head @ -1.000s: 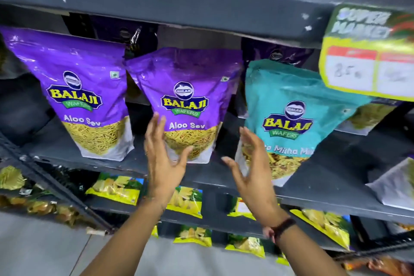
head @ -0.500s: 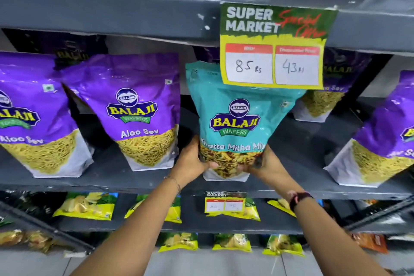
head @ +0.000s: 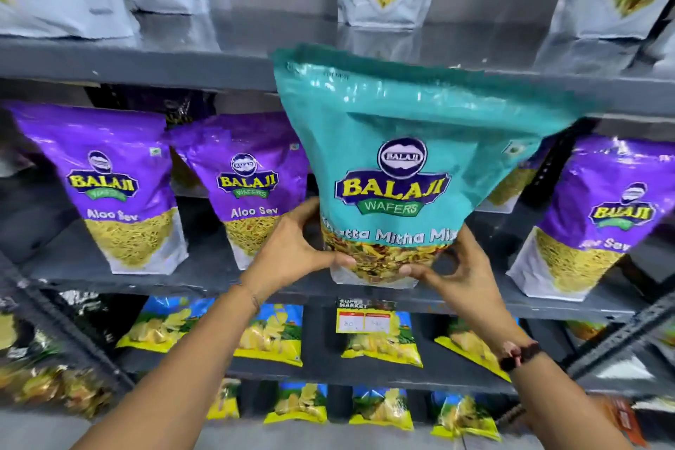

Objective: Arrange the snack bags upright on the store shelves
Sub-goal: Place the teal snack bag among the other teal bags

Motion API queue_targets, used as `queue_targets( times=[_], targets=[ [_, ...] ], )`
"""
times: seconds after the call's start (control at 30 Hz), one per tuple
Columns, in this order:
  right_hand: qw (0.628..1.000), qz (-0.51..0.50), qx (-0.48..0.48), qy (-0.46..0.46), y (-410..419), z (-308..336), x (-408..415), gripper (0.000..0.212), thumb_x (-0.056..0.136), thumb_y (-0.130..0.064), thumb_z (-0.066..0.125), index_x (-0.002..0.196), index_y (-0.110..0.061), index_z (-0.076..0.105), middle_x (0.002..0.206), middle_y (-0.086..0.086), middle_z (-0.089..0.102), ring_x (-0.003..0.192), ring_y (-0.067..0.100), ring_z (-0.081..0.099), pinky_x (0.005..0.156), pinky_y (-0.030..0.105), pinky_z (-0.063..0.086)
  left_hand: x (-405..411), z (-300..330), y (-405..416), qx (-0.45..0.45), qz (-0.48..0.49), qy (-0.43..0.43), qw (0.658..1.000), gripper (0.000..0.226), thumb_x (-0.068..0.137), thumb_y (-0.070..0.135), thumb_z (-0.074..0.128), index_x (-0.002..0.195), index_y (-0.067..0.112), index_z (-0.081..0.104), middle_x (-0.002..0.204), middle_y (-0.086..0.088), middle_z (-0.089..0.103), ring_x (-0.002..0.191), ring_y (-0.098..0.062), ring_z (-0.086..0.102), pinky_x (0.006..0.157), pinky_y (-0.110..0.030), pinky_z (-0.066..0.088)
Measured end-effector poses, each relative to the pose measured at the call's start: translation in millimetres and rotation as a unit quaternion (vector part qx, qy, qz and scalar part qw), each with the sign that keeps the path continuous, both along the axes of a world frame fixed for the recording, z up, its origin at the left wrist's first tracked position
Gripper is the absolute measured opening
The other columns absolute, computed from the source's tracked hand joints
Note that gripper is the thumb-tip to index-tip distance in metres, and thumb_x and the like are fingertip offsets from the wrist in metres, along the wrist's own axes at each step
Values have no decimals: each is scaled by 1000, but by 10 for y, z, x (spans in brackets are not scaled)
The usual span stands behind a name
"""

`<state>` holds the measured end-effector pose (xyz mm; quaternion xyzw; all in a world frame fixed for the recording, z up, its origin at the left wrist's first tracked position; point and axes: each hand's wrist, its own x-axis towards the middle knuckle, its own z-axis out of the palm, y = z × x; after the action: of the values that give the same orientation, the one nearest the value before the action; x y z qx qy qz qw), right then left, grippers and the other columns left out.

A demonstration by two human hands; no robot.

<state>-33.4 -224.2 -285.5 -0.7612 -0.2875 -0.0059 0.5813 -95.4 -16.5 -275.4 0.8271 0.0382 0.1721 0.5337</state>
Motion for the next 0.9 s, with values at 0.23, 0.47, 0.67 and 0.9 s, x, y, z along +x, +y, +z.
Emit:
queue_targets(
  times=[0.23, 0.47, 0.67, 0.9],
  targets=[
    [992, 3, 92, -82, -156, 1016, -194, 71, 35, -65, 76, 96, -42, 49, 94, -28, 68, 94, -2, 63, 84, 19, 50, -287, 1132, -73, 56, -29, -108, 992, 49, 37, 43, 77, 82, 40, 57, 76, 41, 64, 80, 17, 57, 70, 2, 40],
    [971, 21, 160, -176, -137, 2207, -87, 45, 53, -46, 76, 91, -30, 57, 79, -17, 72, 82, -1, 66, 68, 13, 50, -143, 2292, -88, 49, -41, -214, 975, 43, 43, 43, 83, 77, 30, 62, 69, 25, 70, 75, 6, 62, 67, -9, 47],
    [967, 33, 186, -171, 80, 2703, 327, 45, 66, -29, 68, 107, -15, 54, 97, -7, 66, 83, -3, 64, 72, 12, 51, 283, 2731, -24, -27, -39, -219, 975, 47, 48, 29, 83, 86, 27, 56, 88, 8, 67, 82, -8, 63, 60, -18, 51],
    [981, 12, 146, -128, 359, 2592, 922, 31, 76, -16, 66, 103, -15, 51, 101, 3, 62, 84, 0, 58, 63, 5, 48, 790, 2594, 91, -80, -9, -185, 979, 40, 72, 9, 67, 104, 15, 43, 89, 5, 56, 95, -16, 53, 79, -26, 47]
  ],
)
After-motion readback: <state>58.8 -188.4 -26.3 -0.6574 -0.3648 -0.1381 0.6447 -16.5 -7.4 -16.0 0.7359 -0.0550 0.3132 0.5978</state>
